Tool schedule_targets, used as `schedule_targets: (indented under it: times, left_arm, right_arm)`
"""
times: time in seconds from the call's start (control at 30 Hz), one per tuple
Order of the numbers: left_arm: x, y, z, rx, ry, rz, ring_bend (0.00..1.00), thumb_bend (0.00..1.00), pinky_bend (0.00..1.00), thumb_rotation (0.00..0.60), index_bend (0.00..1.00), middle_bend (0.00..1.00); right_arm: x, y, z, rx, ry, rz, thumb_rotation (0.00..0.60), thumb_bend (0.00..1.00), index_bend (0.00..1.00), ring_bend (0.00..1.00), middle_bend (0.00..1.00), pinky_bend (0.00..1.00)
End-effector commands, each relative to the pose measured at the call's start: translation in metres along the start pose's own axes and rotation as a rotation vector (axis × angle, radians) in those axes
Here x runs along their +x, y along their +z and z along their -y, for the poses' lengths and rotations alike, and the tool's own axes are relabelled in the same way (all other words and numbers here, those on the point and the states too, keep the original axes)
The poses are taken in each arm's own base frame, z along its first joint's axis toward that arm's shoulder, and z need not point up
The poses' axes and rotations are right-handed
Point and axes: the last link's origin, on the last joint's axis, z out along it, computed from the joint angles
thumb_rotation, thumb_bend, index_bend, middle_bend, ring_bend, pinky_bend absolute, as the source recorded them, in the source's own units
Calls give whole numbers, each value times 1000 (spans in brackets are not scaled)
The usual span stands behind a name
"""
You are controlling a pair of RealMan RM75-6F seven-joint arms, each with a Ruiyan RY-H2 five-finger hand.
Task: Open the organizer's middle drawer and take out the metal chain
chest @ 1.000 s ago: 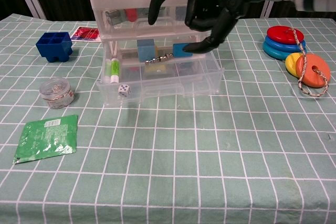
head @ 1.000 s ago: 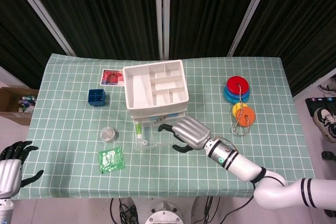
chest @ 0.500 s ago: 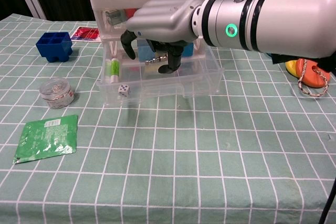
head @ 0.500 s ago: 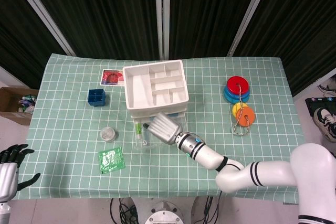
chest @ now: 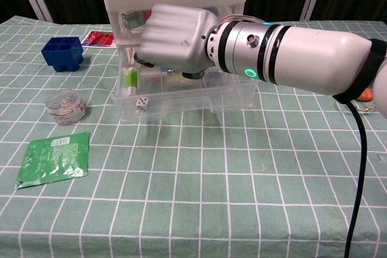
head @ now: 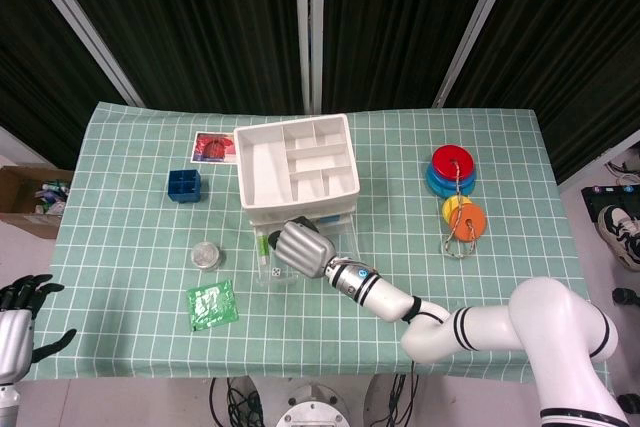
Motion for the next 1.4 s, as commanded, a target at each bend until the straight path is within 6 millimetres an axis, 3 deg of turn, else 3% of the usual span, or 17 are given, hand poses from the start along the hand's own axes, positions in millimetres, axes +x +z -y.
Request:
schedule_targets:
  times: [0.03, 0.43, 1.1, 1.4]
  left_arm:
    - [0, 0, 1, 1, -1, 0, 154, 0, 204, 600, 329, 227]
    - [-2, 0, 3, 8, -13, 2, 154, 0, 204, 600, 330, 227]
    - [-3, 0, 5, 8, -24, 4, 154, 0, 204, 600, 330, 227]
    - [-2, 0, 6, 6, -23, 0, 153, 0, 204, 600, 330, 227]
  right_arm:
    - [-2, 2, 2, 3, -12, -1, 600, 220, 337, 903, 934, 1000]
    - [-15, 11, 5, 6, -61, 3, 600, 226, 363, 905, 937, 1000]
    - [-21, 12, 6, -7, -43, -20, 600, 326, 611, 918, 949, 1000]
    - [-15, 7, 4, -21, -6, -59, 600, 354, 663, 923, 953, 1000]
